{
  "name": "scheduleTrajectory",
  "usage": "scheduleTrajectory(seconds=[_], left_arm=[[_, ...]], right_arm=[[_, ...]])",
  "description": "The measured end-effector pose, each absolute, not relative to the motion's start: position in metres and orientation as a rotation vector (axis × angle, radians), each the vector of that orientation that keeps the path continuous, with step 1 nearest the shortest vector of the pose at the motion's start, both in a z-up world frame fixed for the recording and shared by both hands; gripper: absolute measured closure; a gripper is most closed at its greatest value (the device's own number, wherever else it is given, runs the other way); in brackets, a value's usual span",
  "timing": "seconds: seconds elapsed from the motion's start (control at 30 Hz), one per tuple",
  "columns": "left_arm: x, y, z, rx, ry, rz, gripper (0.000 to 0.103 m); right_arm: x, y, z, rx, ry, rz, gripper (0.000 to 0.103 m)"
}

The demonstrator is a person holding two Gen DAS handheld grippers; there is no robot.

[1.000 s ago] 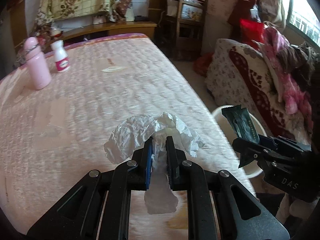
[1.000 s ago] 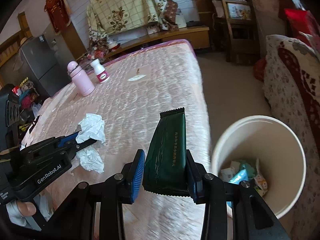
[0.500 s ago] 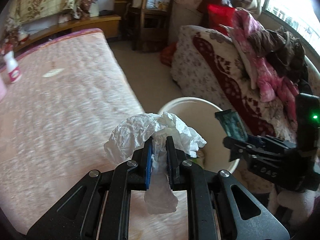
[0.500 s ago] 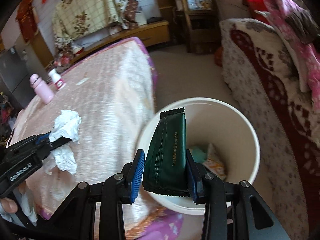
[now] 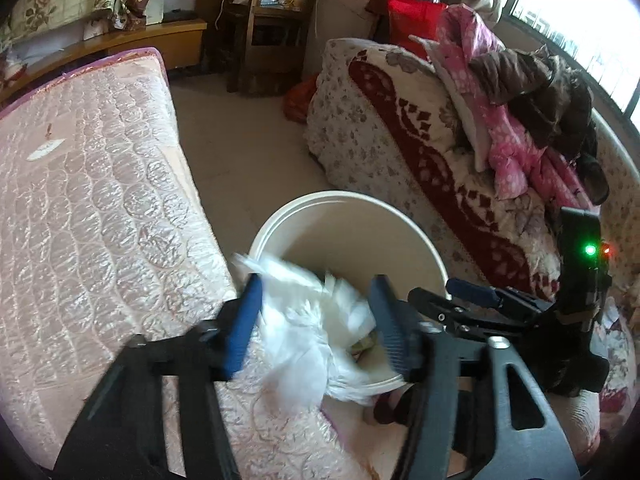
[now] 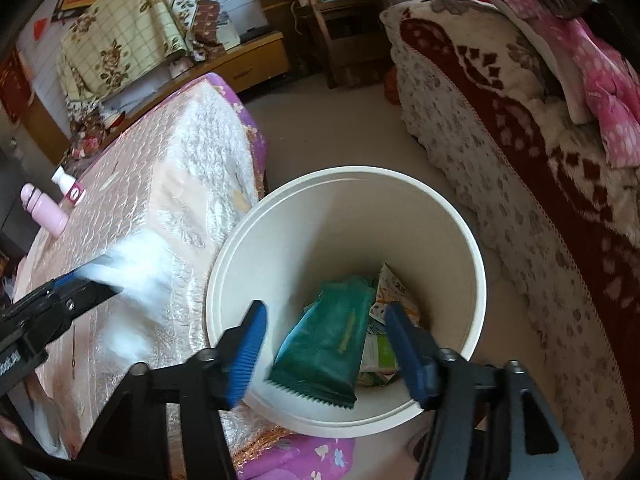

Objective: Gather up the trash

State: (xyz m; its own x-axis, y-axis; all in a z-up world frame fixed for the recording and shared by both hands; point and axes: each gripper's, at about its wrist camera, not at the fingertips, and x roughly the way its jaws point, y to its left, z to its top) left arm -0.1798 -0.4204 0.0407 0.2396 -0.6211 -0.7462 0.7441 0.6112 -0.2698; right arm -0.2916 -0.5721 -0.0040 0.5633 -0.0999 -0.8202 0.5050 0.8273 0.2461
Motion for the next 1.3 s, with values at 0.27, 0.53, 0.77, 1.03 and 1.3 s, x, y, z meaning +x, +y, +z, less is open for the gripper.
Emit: scheduleTrajectory(seconds=[0.27, 0.53, 0.77, 1.03, 1.3], left_arm=[[-0.179, -0.408, 0.044, 0.158, 0.923, -0.894, 0.043], [-0.186, -0.385, 0.055, 0.154, 0.851, -0.815, 0.043], [-0.199, -0.360, 0.077, 0.169, 0.757, -0.762, 0.043], [-0.223, -0.329, 0.113, 0.152, 0.633, -0.746, 0.043], [-0.244, -0.299, 0.148, 0.108, 0.501, -0.724, 0.019]], right_arm=[[-0.296, -0.569, -0.005, 0.508, 0.914, -0.370, 0.039], [-0.301, -0.552, 0.013, 0.445, 0.861, -0.388, 0.039], [-0.319, -0.534, 0.047, 0.390, 0.752, -0.430, 0.039], [-0.337, -0.505, 0.089, 0.330, 0.643, -0.453, 0.032], [-0.356, -0.480, 0.125, 0.273, 0.525, -0.482, 0.019]])
